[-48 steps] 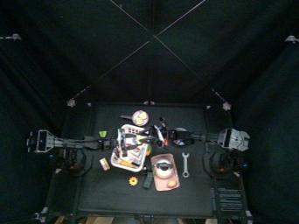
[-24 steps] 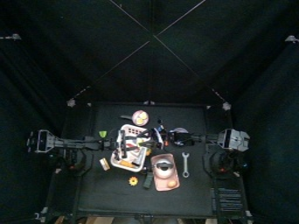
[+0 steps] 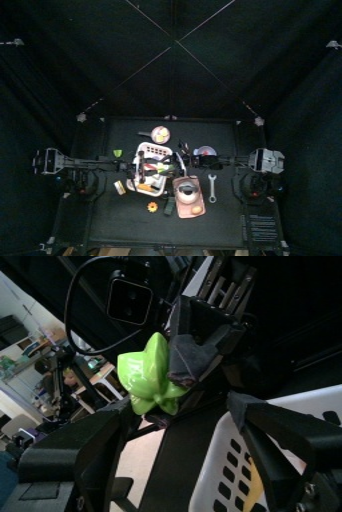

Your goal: Hand over starfruit bottom

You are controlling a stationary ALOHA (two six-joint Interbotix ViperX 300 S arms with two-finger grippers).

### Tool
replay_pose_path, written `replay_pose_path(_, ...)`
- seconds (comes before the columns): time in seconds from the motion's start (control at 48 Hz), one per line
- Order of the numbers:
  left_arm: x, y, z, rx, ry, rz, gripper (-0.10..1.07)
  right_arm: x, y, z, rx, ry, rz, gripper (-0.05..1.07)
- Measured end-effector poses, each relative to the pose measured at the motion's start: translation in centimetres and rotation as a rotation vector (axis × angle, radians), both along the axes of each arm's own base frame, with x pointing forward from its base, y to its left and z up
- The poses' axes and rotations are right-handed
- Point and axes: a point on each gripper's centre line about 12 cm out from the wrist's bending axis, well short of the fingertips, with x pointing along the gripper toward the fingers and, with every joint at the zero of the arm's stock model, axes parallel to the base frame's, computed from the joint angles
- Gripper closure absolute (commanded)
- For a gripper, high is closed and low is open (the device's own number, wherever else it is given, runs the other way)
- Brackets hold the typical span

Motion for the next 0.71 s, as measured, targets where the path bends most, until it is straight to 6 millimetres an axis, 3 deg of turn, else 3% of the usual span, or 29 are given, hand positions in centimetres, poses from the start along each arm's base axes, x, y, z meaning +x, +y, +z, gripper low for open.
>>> replay_pose_path(0.229, 0.45, 0.03, -0.91, -0.003, 0.027, -0.001, 0.30, 0.20, 0.01, 0.31, -0.010, -0.012, 0.001, -0.02)
replay_pose_path(0.708, 0.41, -0.29, -0.86, -0.003, 0.026, -0.010, 0.30, -0.01, 0.02, 0.18, -0.023, -0.007, 0.003, -0.02)
